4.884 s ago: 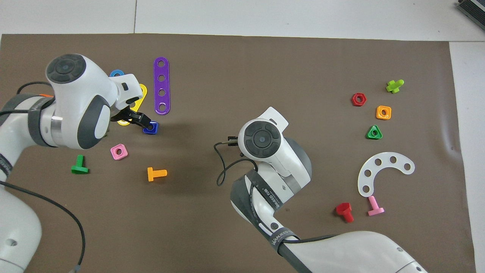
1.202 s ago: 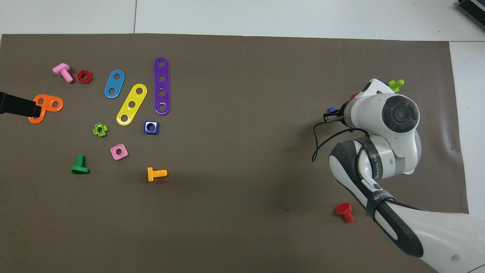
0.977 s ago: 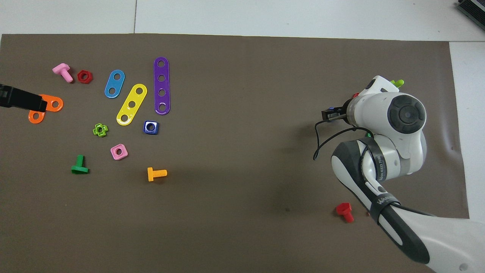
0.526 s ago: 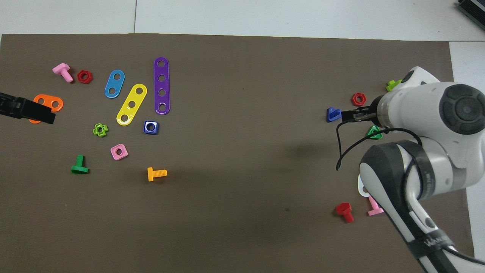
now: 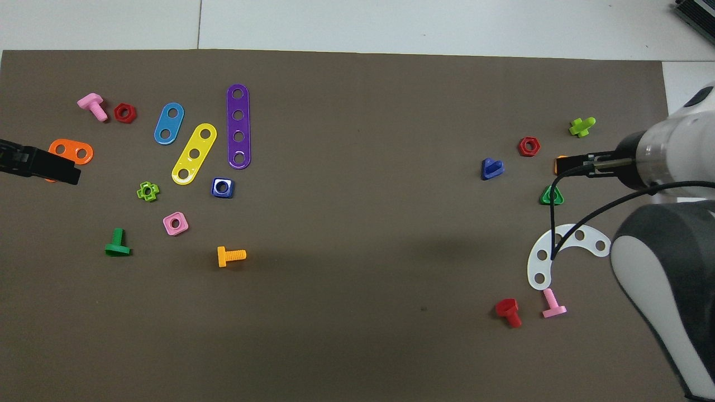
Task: Unscrew and place screws in storage area
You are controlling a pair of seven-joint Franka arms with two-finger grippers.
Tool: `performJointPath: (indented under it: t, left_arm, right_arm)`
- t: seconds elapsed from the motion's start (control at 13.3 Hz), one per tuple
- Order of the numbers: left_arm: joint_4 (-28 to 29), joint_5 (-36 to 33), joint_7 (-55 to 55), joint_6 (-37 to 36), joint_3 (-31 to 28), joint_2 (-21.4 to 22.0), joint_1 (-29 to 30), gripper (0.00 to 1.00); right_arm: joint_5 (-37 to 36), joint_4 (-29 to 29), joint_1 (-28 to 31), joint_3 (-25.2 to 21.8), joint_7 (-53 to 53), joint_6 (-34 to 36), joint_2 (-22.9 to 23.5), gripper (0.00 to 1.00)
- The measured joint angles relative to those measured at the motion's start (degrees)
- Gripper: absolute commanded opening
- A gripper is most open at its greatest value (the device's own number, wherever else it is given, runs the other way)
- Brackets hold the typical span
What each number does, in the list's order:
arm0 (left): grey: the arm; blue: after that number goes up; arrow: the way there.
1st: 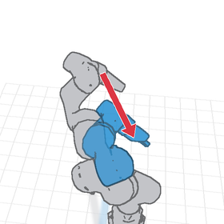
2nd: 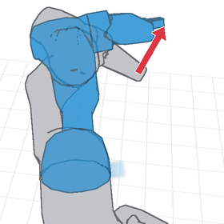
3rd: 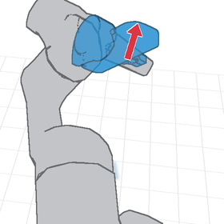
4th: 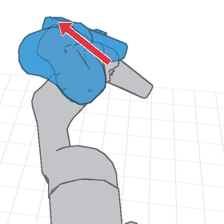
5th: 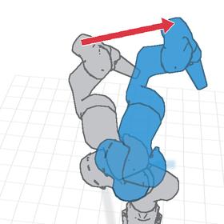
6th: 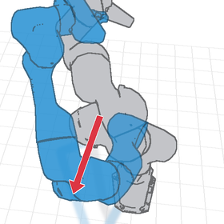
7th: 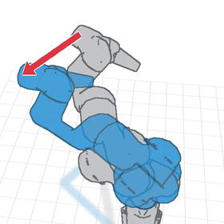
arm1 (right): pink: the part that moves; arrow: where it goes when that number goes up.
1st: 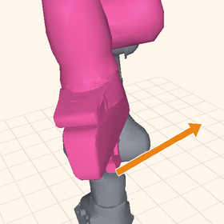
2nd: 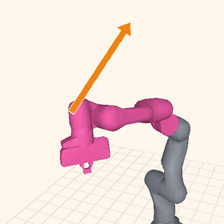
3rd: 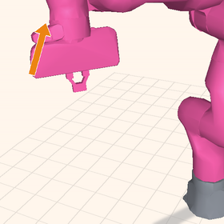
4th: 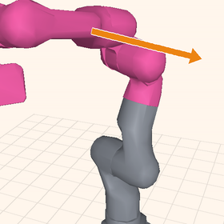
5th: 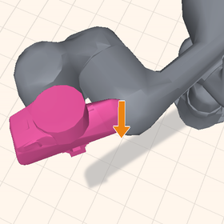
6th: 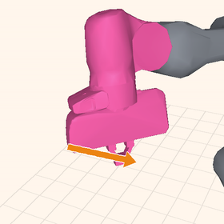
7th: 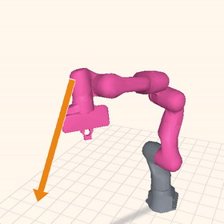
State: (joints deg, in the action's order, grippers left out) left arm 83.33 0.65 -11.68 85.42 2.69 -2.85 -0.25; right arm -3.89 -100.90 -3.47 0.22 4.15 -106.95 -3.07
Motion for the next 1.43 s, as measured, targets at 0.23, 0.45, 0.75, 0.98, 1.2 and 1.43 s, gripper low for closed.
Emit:
performJointPath:
  t: [0.23, 0.45, 0.75, 0.98, 1.2, 1.43]
  left_arm:
    - [0.23, 0.00, 0.01, 0.84, -0.06, 0.05, 0.01, 1.00]
    - [0.41, 0.00, 0.01, 6.86, -0.13, 0.04, 0.02, 1.00]
    - [0.84, 0.00, 0.00, 7.60, -0.13, 0.07, 0.02, 1.00]
    - [2.02, 0.00, 0.00, 7.59, -0.13, 0.27, 0.02, 1.00]
    - [2.52, 0.00, 0.01, 7.59, -0.14, 0.75, 0.02, 1.00]
    - [2.54, 0.00, 0.00, 7.59, -0.15, 0.81, 0.02, 1.00]
  right_arm:
    - [0.23, 5.36, 0.75, -0.03, 1.38, 6.13, 0.40, 1.00]
    - [2.67, 9.05, 0.82, 0.00, 7.69, 11.03, 0.67, 1.00]
    - [3.44, 10.41, 0.80, 0.14, 9.89, 14.52, 0.82, 1.00]
    - [3.44, 10.42, 0.81, 0.13, 9.89, 14.55, 1.13, 1.00]
    - [3.44, 10.44, 0.81, 0.12, 9.87, 15.11, 1.25, 1.00]
    - [2.69, 10.93, 0.82, 0.13, 8.65, 15.15, 1.72, 1.00]
